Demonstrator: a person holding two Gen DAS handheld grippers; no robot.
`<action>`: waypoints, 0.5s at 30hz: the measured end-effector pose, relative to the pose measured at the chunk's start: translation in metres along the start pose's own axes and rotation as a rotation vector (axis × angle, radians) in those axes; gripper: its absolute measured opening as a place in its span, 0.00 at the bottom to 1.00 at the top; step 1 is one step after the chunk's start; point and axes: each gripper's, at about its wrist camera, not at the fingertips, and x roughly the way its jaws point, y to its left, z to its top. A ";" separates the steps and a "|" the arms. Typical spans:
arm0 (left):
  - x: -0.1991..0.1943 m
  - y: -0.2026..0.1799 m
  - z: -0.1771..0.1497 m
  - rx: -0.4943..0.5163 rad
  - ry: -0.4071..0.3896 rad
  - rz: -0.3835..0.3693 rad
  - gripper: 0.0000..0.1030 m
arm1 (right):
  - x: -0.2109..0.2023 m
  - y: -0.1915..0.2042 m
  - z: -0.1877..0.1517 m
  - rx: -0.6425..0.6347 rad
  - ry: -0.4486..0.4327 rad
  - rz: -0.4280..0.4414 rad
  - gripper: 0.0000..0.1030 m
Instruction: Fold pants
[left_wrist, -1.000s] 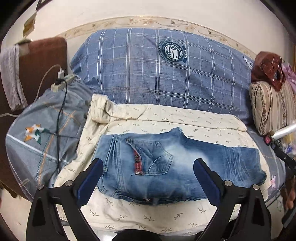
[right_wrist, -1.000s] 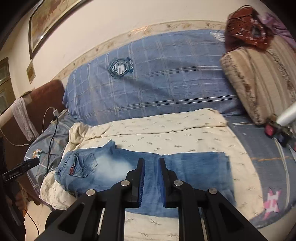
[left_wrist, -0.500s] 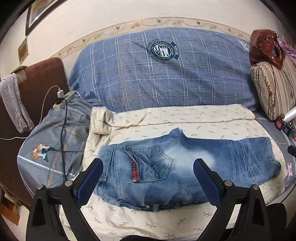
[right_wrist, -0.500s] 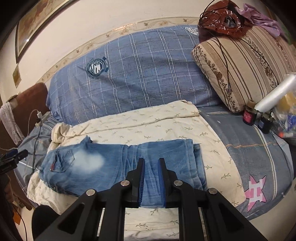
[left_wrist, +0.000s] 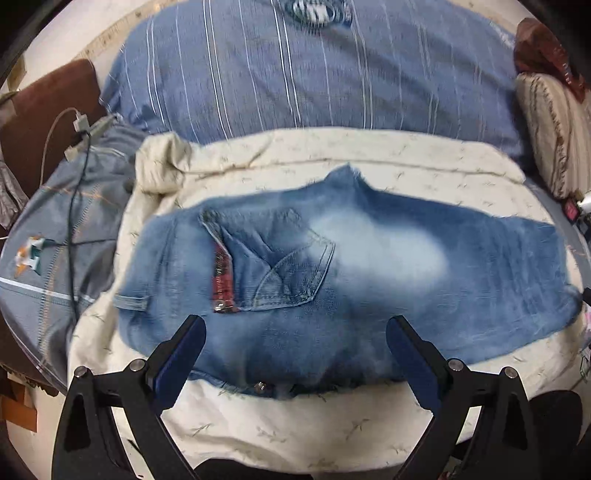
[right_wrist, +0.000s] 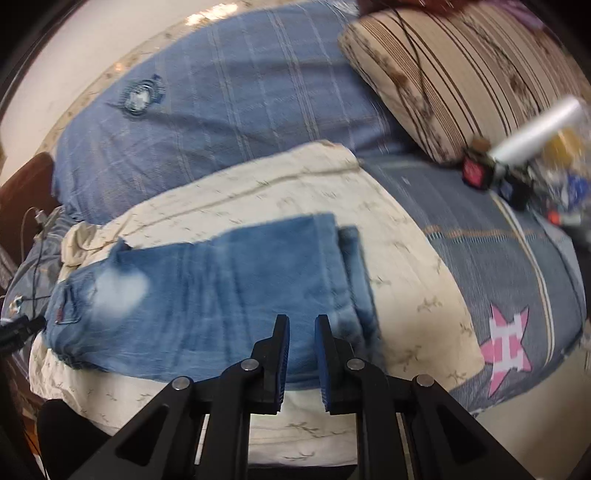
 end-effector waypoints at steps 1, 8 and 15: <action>0.006 -0.002 0.001 -0.001 0.008 0.000 0.95 | 0.004 -0.002 0.000 0.011 0.008 0.012 0.16; 0.053 -0.014 -0.008 0.018 0.164 0.009 0.95 | 0.037 -0.003 0.001 0.028 0.068 0.044 0.16; 0.049 -0.029 -0.028 0.150 0.145 0.050 0.95 | 0.056 -0.009 -0.013 0.015 0.149 0.027 0.17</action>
